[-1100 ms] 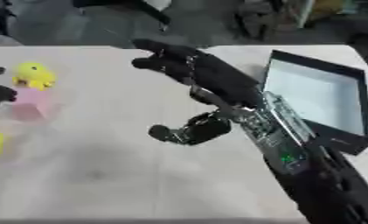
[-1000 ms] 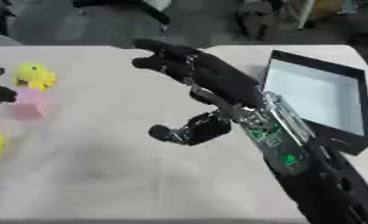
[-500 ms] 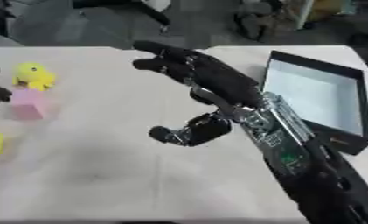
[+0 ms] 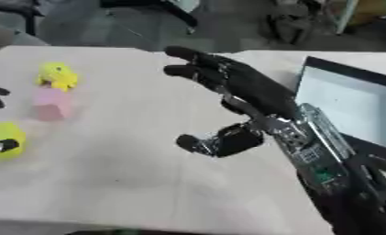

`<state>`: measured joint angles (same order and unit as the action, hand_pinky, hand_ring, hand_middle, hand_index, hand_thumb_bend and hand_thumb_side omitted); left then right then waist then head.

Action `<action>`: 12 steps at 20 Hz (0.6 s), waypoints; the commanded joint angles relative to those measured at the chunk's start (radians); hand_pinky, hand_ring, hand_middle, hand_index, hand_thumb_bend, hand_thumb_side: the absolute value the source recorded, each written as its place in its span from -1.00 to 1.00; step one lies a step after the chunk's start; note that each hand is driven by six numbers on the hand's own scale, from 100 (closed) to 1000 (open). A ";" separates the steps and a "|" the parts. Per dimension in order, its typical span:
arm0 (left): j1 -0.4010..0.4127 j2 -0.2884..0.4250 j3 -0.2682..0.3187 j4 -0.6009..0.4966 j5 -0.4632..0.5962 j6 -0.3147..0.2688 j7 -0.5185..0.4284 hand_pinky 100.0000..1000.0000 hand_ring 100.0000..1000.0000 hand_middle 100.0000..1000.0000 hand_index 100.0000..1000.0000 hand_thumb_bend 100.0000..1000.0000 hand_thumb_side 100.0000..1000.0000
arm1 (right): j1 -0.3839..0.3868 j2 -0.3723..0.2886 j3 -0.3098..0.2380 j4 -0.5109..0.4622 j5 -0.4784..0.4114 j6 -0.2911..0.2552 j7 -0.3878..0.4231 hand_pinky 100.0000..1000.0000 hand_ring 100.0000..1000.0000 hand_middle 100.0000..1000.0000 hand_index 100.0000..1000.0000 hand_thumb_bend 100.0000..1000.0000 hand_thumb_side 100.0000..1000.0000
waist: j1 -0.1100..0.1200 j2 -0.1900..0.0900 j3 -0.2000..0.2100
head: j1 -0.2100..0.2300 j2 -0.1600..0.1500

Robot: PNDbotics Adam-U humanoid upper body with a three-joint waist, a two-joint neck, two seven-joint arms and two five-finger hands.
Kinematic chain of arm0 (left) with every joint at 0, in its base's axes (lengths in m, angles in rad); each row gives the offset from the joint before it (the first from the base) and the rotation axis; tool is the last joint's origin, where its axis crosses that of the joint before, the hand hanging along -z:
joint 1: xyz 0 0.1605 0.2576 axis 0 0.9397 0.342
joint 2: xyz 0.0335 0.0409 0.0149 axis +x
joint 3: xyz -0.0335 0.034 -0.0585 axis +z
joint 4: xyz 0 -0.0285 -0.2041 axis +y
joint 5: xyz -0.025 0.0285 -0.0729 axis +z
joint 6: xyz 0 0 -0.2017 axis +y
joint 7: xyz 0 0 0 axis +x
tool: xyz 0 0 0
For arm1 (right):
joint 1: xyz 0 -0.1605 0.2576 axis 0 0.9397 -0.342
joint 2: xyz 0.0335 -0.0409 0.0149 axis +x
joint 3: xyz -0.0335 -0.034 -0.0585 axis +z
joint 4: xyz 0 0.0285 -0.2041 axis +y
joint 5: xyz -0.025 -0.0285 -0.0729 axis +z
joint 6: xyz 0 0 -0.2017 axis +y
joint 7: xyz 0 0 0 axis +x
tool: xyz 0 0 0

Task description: Pick up the objects with one hand, pass them to the other hand, and then place them into the box on the other side of the table.

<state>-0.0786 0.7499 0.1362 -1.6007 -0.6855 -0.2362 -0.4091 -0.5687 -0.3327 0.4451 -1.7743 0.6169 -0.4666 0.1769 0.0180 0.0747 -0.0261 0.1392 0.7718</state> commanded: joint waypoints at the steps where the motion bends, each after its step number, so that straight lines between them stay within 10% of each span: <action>1: -0.022 0.079 -0.022 0.063 -0.089 -0.010 -0.030 0.37 0.24 0.25 0.70 0.12 -0.56 | -0.009 -0.015 -0.004 -0.006 -0.007 -0.003 0.006 0.72 0.55 1.00 0.90 -0.30 -0.53 | 0.003 -0.019 -0.003 | 0.028 -0.002; 12: -0.128 0.069 -0.046 0.314 -0.224 -0.003 0.033 0.36 0.25 0.28 0.69 0.03 -0.69 | -0.007 -0.013 -0.004 -0.002 -0.013 -0.003 0.007 0.72 0.55 1.00 0.90 -0.32 -0.52 | 0.000 -0.019 -0.014 | 0.008 -0.002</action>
<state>-0.1931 0.7911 0.0790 -1.3017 -0.8945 -0.2459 -0.3992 -0.5630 -0.3330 0.4455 -1.7683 0.6109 -0.4690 0.1821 0.0164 0.0726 -0.0409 0.1513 0.7718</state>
